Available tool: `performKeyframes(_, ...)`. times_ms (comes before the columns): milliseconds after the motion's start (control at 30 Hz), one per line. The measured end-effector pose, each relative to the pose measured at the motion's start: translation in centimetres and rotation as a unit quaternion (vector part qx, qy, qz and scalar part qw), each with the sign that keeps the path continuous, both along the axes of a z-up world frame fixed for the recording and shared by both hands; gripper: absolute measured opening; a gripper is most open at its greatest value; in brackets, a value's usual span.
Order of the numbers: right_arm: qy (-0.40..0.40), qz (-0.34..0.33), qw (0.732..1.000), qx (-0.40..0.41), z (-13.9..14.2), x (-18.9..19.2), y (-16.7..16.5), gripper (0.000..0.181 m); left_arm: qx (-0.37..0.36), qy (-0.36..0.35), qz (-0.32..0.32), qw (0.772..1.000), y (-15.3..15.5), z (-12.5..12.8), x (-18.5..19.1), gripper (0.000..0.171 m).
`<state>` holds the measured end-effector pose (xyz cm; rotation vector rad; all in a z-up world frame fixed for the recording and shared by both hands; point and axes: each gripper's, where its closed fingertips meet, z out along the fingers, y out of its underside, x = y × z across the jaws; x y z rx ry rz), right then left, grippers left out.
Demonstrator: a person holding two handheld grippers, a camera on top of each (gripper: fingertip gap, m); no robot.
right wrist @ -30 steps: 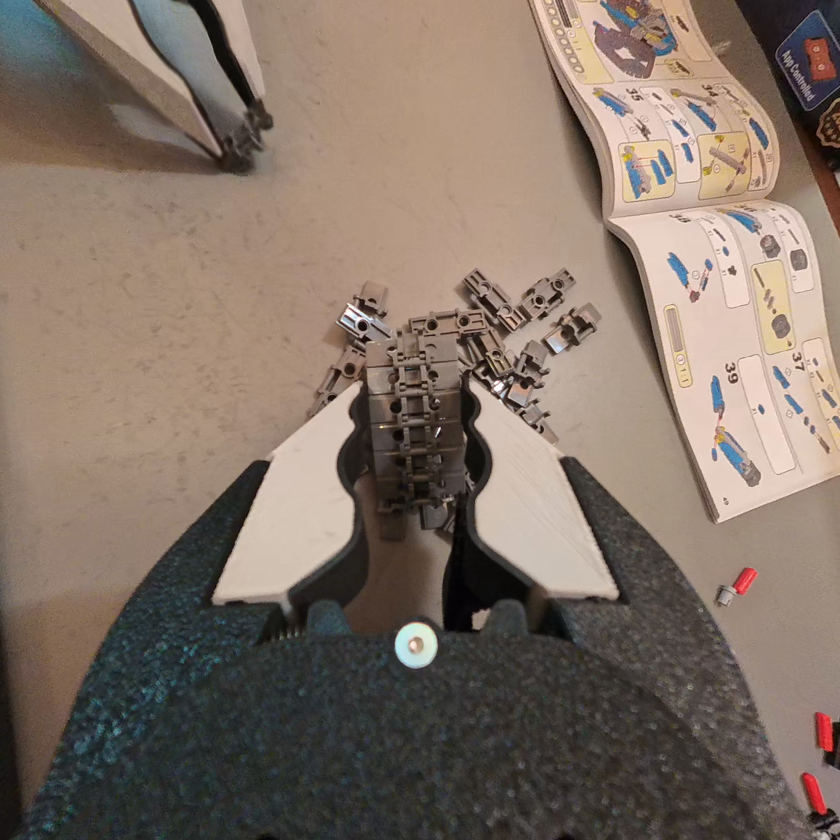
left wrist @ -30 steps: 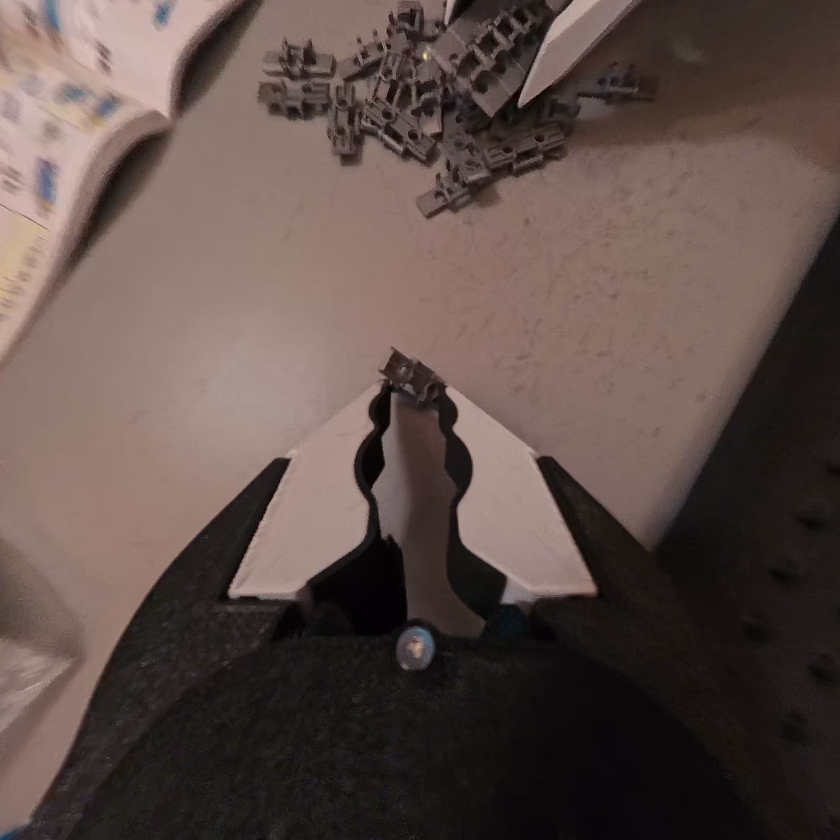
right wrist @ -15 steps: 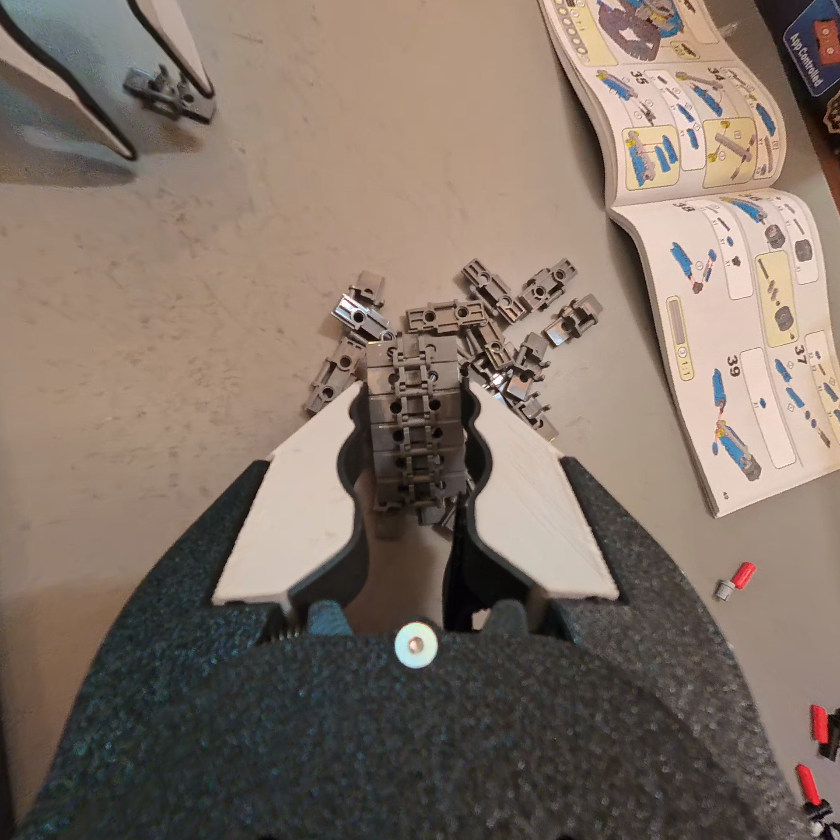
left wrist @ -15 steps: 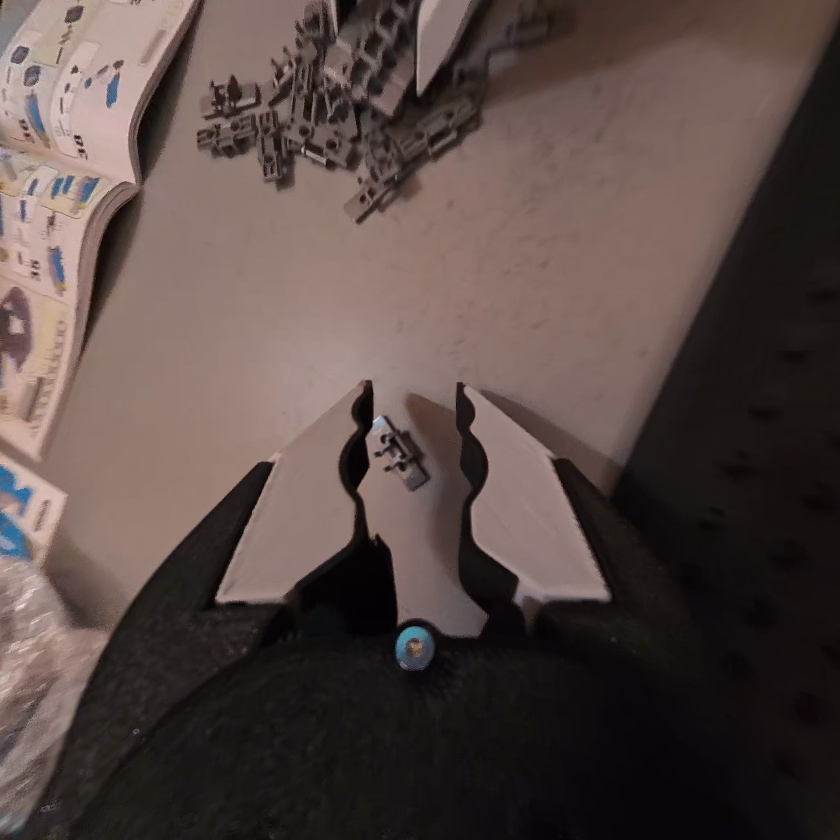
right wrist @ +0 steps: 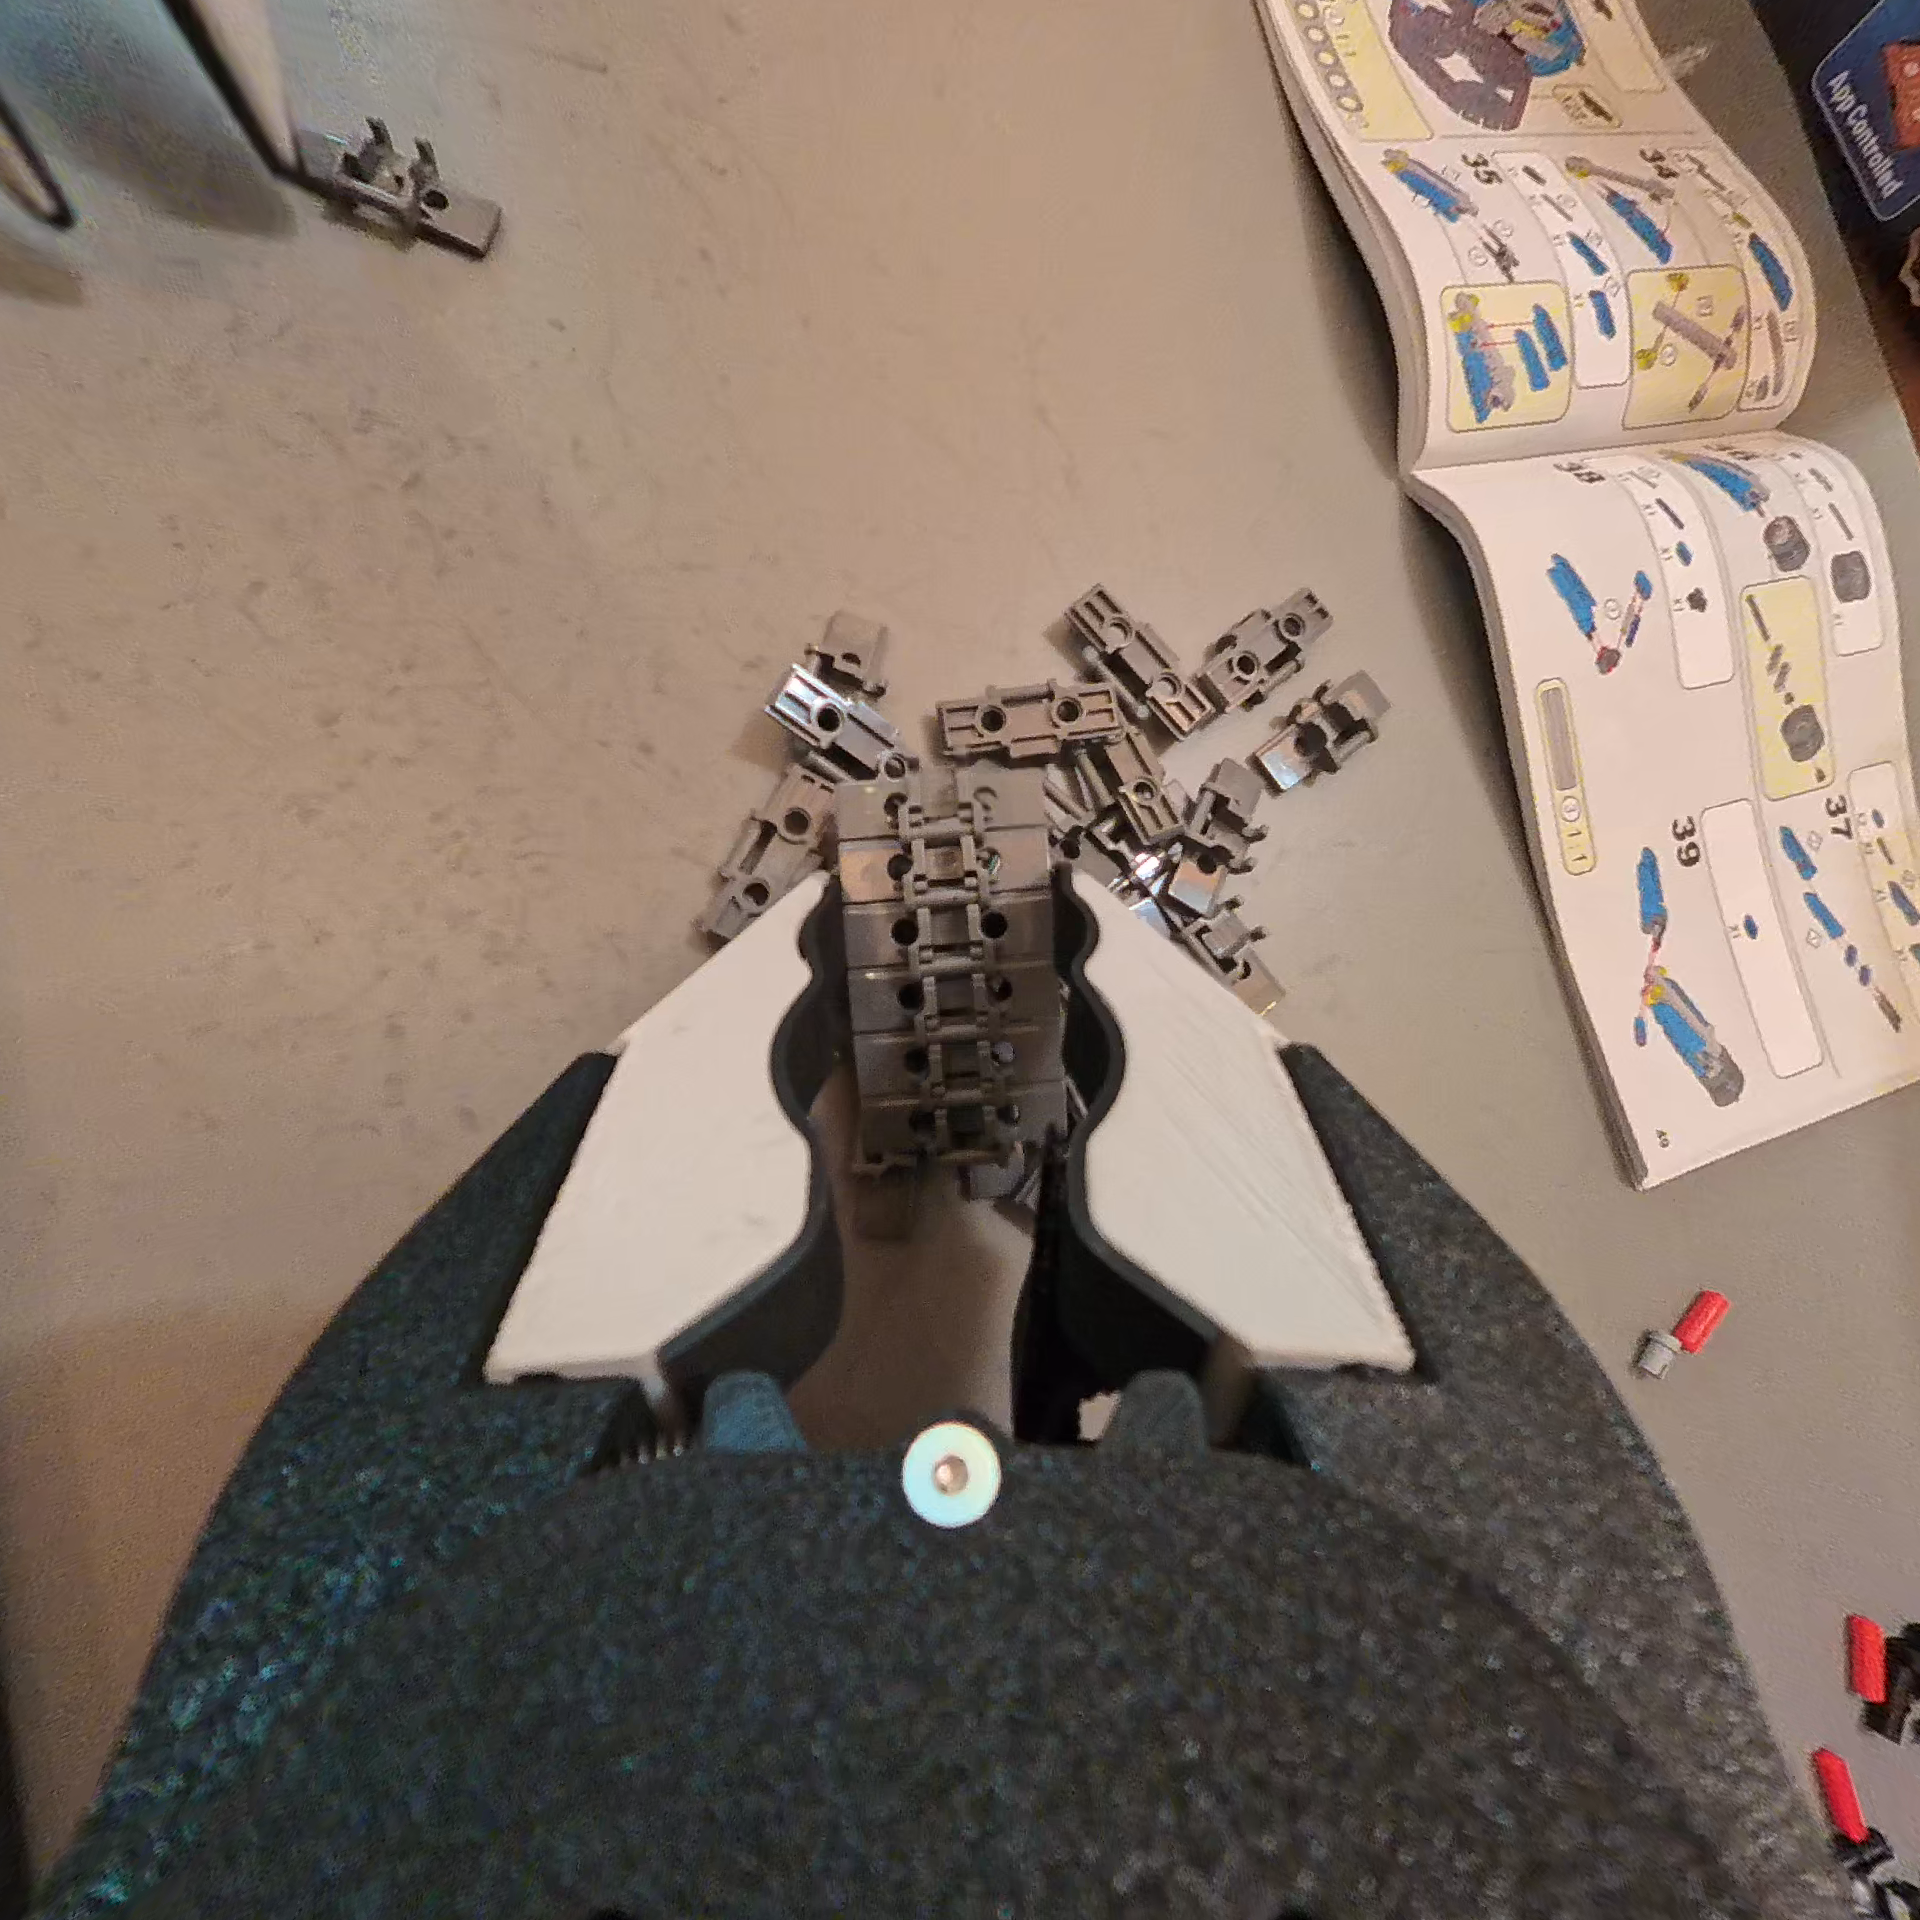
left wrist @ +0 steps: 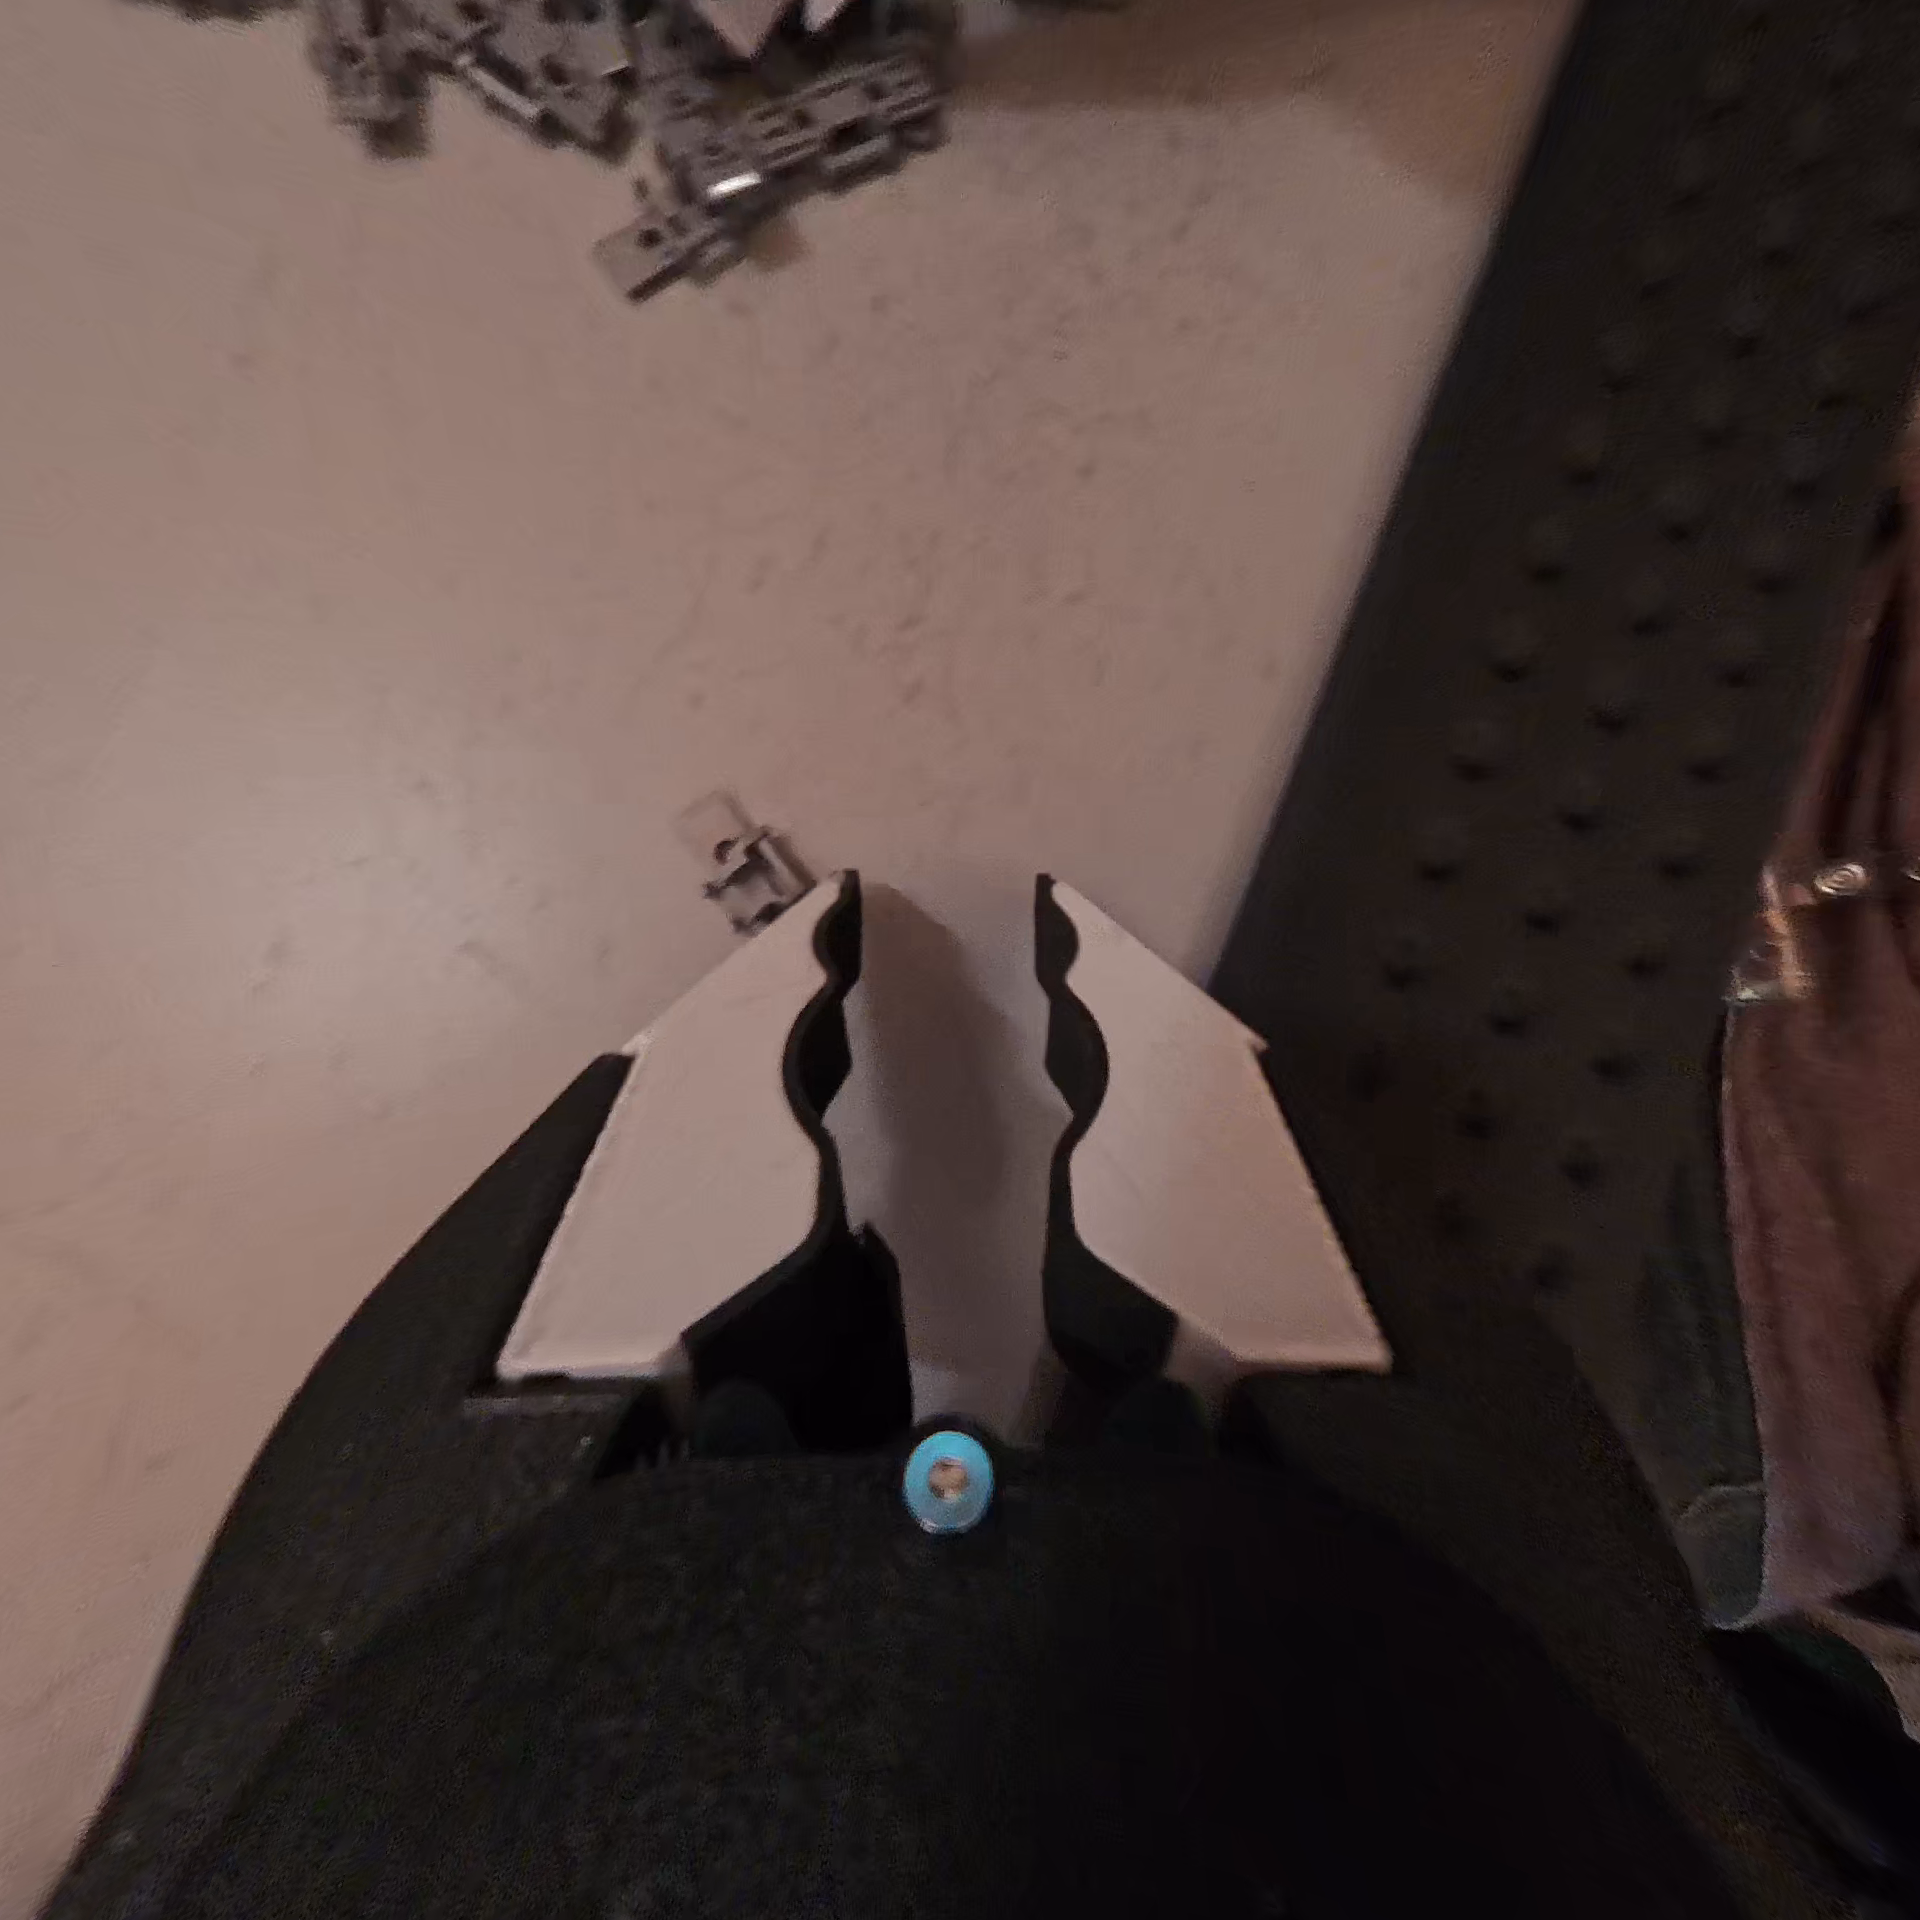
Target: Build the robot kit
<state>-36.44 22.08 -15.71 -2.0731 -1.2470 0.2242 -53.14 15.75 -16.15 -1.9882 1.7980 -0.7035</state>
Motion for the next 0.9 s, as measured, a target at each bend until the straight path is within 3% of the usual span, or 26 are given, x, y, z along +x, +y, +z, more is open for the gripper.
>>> performKeyframes(200, 0.07, 0.066, 0.995, 0.005, 2.4, -2.6, -2.0, 0.04, -0.012, -0.05, -0.014, 0.999, -0.1, 1.5, -0.1, 0.039)
performKeyframes(300, 0.107, 0.094, 0.99, -0.01, 3.4, -4.3, -3.2, 0.04, -0.032, -0.008, 0.015, 0.999, 1.0, 0.0, -1.8, 0.04)
performKeyframes(467, 0.097, 0.114, 0.988, -0.026, 2.3, -5.7, -4.1, 0.04, -0.078, -0.03, -0.009, 0.996, -0.6, 0.3, -0.2, 0.039)
performKeyframes(633, 0.086, 0.138, 0.986, -0.04, 1.2, -7.1, -5.2, 0.041, -0.047, -0.068, -0.019, 0.996, -0.2, 1.6, 0.1, 0.039)
performKeyframes(733, 0.081, 0.148, 0.985, -0.043, 1.0, -7.7, -5.6, 0.041, -0.046, -0.031, 0.006, 0.998, 1.2, 0.3, -1.5, 0.039)
performKeyframes(900, 0.077, 0.151, 0.984, -0.048, 0.6, -7.8, -5.8, 0.041, -0.08, -0.043, -0.016, 0.996, -0.3, 0.0, 0.1, 0.038)
